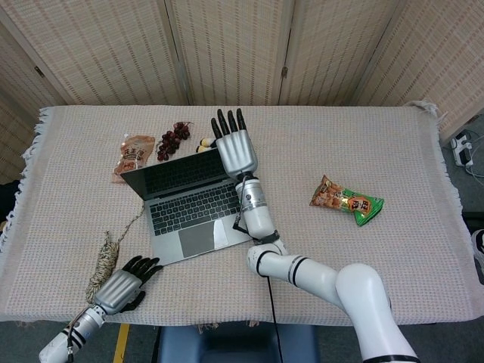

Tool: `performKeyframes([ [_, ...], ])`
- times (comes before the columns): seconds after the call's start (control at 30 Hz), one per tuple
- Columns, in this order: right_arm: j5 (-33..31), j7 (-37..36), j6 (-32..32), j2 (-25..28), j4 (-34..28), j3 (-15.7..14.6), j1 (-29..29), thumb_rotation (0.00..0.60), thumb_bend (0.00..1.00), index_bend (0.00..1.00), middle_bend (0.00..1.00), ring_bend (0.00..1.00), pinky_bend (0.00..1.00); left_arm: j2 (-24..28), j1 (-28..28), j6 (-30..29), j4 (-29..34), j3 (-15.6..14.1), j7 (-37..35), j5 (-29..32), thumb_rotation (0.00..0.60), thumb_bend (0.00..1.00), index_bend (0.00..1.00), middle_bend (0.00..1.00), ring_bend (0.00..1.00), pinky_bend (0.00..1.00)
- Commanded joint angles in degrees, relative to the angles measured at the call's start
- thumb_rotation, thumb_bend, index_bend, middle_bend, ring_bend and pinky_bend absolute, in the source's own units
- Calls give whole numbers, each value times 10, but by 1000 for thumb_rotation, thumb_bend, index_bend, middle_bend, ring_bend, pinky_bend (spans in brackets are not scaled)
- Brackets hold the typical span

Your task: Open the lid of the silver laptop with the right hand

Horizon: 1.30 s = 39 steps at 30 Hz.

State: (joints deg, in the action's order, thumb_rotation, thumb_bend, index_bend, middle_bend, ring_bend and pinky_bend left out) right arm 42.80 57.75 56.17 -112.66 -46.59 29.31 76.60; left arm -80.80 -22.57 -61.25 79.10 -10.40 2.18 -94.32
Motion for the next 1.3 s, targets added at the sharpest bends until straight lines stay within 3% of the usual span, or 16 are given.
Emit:
performKeyframes([
  [0.03, 8, -17, 1, 7, -16, -5, -9, 600, 679, 0, 0, 0, 0, 1, 1, -2, 2, 0, 1, -1, 600, 645, 92, 82, 37, 0],
  [0.23, 54, -64, 27, 80, -149, -40, -68, 600, 679, 0, 0, 0, 0, 6, 5, -14, 8, -1, -2, -4, 600, 644, 92, 82, 37, 0],
  [0.37, 82, -86, 53, 163, -292, -66, -125, 600, 679, 0, 0, 0, 0, 14, 7, -25, 20, -1, -4, -9, 600, 644, 91, 82, 37, 0],
  [0.57, 119, -109, 89, 273, -447, -107, -198, 600, 680, 0, 0, 0, 0, 30, 10, -44, 48, 3, -4, -17, 600, 644, 91, 82, 37, 0],
  [0.8, 139, -134, 108, 349, -528, -138, -248, 600, 679, 0, 0, 0, 0, 47, 12, -52, 79, 11, 6, -10, 600, 645, 88, 82, 37, 0],
  [0.9, 175, -153, 125, 390, -572, -165, -281, 600, 679, 0, 0, 0, 0, 57, 18, -66, 88, 16, 3, -4, 600, 644, 88, 82, 38, 0],
  [1.1, 294, -237, 194, 478, -621, -253, -389, 600, 679, 0, 0, 0, 0, 87, 43, -116, 98, 36, -14, 20, 600, 645, 88, 82, 40, 0],
  [1.3, 411, -375, 286, 520, -587, -336, -506, 600, 679, 0, 0, 1, 0, 125, 70, -155, 113, 57, -30, 59, 600, 645, 89, 82, 45, 0],
])
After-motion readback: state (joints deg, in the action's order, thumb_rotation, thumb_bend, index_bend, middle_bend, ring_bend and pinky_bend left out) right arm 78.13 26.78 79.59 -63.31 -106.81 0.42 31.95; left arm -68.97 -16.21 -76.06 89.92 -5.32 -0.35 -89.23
